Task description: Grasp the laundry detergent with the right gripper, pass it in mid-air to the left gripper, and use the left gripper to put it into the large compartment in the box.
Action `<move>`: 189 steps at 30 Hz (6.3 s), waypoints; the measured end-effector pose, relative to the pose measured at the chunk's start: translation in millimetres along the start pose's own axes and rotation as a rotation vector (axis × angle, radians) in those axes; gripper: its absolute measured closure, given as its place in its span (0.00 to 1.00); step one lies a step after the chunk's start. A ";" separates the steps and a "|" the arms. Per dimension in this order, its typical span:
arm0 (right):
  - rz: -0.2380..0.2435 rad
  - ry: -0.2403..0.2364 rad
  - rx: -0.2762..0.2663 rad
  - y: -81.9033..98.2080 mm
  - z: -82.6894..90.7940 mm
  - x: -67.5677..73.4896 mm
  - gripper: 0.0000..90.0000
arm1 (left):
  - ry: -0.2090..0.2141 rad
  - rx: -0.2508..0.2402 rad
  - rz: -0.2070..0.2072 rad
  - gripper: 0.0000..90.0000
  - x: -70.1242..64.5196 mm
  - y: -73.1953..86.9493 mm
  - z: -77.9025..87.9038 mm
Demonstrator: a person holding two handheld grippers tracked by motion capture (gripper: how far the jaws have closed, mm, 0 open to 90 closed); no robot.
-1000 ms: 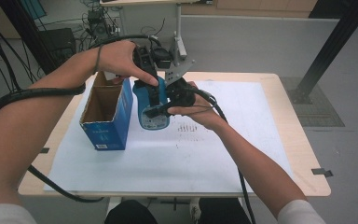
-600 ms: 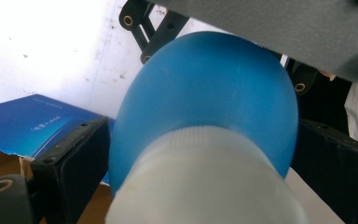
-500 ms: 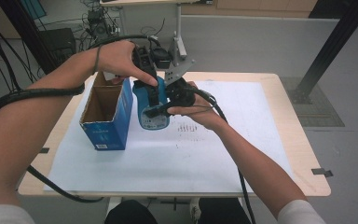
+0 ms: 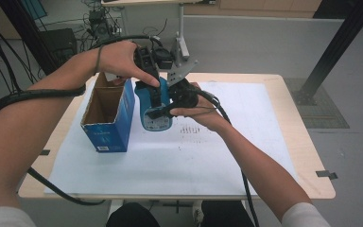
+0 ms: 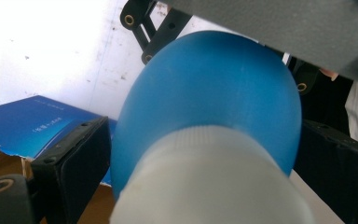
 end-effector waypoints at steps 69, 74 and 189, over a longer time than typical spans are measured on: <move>0.060 0.062 0.026 3.9 1.2 0.5 0.49 | -0.018 -0.026 -0.088 0.40 -0.6 2.2 -5.1; 0.064 0.060 0.024 3.4 0.6 0.2 0.49 | -0.019 -0.023 -0.085 0.40 -0.9 2.7 -5.4; 0.045 0.039 0.024 8.6 -1.5 -4.1 0.47 | -0.018 -0.006 -0.079 0.41 2.1 -0.3 -11.0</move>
Point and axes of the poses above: each handheld gripper's, and its own axes: z roughly backward along the jaws, y roughly out of its underside, x roughly to its left, the point moved 10 cm from there along -z, roughly forward along the jaws, and after that the axes turned 14 degrees about -z, right-handed, at the moved point
